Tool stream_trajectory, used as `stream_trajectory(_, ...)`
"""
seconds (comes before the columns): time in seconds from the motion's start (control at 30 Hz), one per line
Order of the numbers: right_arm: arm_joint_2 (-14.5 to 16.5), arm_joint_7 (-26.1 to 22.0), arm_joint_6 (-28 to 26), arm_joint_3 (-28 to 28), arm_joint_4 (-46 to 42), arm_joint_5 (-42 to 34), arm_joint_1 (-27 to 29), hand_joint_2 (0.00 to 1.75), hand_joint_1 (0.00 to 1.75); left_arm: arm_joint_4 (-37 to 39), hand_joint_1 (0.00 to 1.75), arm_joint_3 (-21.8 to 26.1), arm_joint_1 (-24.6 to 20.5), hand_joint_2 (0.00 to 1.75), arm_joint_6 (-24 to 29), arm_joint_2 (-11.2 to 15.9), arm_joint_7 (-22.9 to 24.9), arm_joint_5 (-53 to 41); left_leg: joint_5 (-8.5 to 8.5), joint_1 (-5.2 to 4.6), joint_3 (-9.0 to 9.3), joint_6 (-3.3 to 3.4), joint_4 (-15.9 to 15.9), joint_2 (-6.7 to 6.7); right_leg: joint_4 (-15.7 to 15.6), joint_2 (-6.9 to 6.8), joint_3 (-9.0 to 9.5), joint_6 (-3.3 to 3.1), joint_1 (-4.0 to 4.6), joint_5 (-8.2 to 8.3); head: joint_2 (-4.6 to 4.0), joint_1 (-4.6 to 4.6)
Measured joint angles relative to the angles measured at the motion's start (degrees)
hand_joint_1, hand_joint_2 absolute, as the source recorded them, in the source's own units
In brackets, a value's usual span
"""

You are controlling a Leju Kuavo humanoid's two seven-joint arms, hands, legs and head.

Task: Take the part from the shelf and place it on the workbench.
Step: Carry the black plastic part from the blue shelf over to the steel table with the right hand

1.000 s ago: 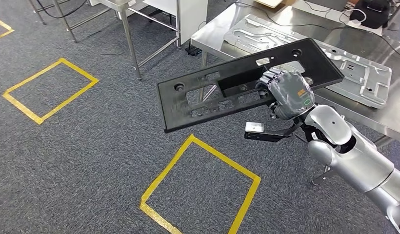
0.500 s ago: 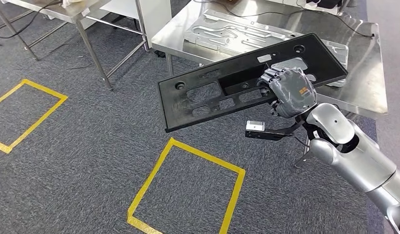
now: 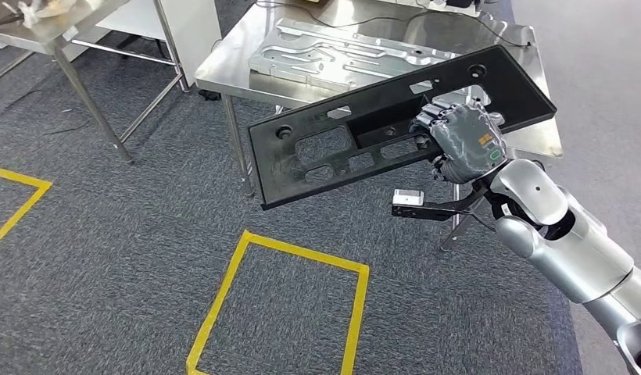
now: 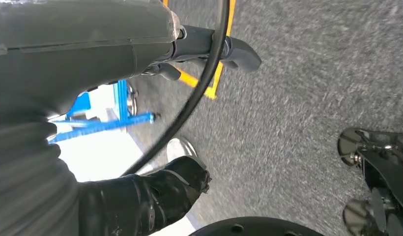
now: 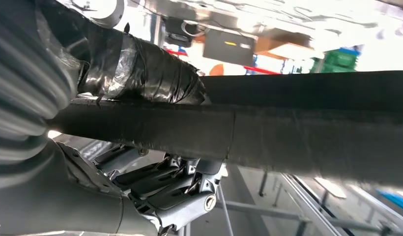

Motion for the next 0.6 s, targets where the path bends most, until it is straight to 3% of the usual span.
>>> stream_trajectory(0.03,0.09,-0.01,0.16,0.16,0.11,0.01,-0.08,1.75,1.75,0.00,0.00,0.00,-0.02,1.75,-0.05,0.00,0.00,-0.07,-0.34,0.02,0.32,-0.10,0.02,0.66,0.94,-0.19,-0.90,0.23,-0.22,0.60,0.01,0.00)
stream_trajectory(0.07,0.15,-0.01,0.28,0.30,0.23,0.01,-0.19,1.75,1.75,0.00,0.00,0.00,-0.03,1.75,-0.11,-0.02,0.01,-0.16,-0.71,0.05,0.73,-0.24,0.04,1.29,-0.13,-0.41,-0.74,0.41,-0.40,2.16,0.01,0.00)
stream_trajectory(0.13,0.21,-0.02,0.39,0.46,0.39,0.02,-0.67,1.75,1.75,0.00,0.00,0.00,-0.03,1.75,-0.18,-0.04,0.03,-0.32,-1.70,0.09,1.90,-0.77,0.02,2.58,-7.84,-2.29,2.74,0.48,-0.41,6.73,0.00,0.00)
stream_trajectory(0.17,0.26,-0.02,0.39,0.48,0.45,0.02,-1.01,1.75,1.75,0.00,0.00,0.00,-0.02,1.75,-0.20,-0.05,0.05,-0.38,-2.22,0.00,2.38,-1.15,0.02,3.15,-11.34,-3.51,4.46,0.22,-0.07,7.97,-0.01,0.01)
stream_trajectory(0.2,0.33,-0.03,0.39,0.50,0.49,0.01,-1.30,1.75,1.75,0.00,0.00,0.00,-0.03,1.75,-0.21,-0.05,0.06,-0.40,-2.69,-0.14,2.80,-1.56,-0.03,3.69,-13.78,-4.46,5.68,-0.15,0.32,8.52,-0.01,-0.01)
stream_trajectory(0.23,0.40,-0.02,0.40,0.51,0.56,0.01,-1.47,1.75,1.75,0.00,0.00,0.00,-0.09,1.75,-0.21,-0.05,0.07,-0.40,-3.08,-0.29,3.08,-1.92,-0.14,4.25,-14.28,-4.79,5.97,-0.59,0.70,8.00,-0.01,-0.02)
stream_trajectory(0.3,0.42,-0.01,0.41,0.54,0.68,0.01,-1.57,1.75,1.75,-0.02,0.00,0.00,-0.36,1.75,-0.21,-0.05,0.03,-0.40,-3.83,-0.41,3.86,-2.60,-0.39,5.41,-14.30,-3.53,6.12,-1.46,0.88,7.45,0.00,-0.04)
stream_trajectory(0.37,0.25,0.09,0.41,0.55,0.71,0.01,-1.65,1.75,1.75,-0.05,0.00,0.01,-0.53,1.75,-0.21,-0.04,-0.02,-0.40,-4.96,-0.22,3.94,-3.10,1.09,3.92,-14.50,-2.08,6.76,-2.28,0.62,7.00,0.00,-0.05)
stream_trajectory(0.43,0.20,0.28,0.41,0.57,0.69,-0.03,-1.79,1.75,1.75,-0.07,0.00,0.03,-0.43,1.75,-0.21,-0.03,-0.08,-0.40,-7.39,-0.05,0.82,-3.26,7.14,0.61,-14.66,-0.85,7.50,-3.10,0.49,6.49,0.00,-0.05)
stream_trajectory(0.5,0.31,0.38,0.42,0.72,0.73,-0.06,-1.67,1.75,1.75,-0.07,0.00,0.05,-0.28,1.75,-0.24,-0.03,-0.16,-0.40,-9.51,-0.11,-4.88,-3.20,15.31,-0.79,-14.62,0.68,8.19,-3.58,0.64,5.76,0.01,-0.05)
stream_trajectory(0.53,0.35,0.38,0.43,0.83,0.75,-0.08,-1.50,1.75,1.75,-0.07,0.00,0.06,-0.21,1.75,-0.27,-0.03,-0.18,-0.40,-9.08,-0.15,-6.99,-3.11,17.41,-0.95,-14.60,1.52,8.67,-3.65,0.75,5.34,0.01,-0.05)
stream_trajectory(0.57,0.38,0.38,0.43,0.92,0.76,-0.09,-1.33,1.75,1.75,-0.07,0.00,0.07,-0.12,1.75,-0.29,-0.03,-0.19,-0.40,-7.28,-0.20,-8.16,-2.92,17.36,-1.09,-14.58,2.44,9.30,-3.66,0.85,4.85,0.01,-0.05)
stream_trajectory(0.6,0.38,0.39,0.43,0.97,0.76,-0.10,-1.20,1.75,1.75,-0.07,0.00,0.08,-0.01,1.75,-0.32,-0.03,-0.19,-0.40,-4.26,-0.24,-8.05,-2.63,14.78,-1.41,-14.57,3.31,10.02,-3.62,0.94,4.33,0.01,-0.05)
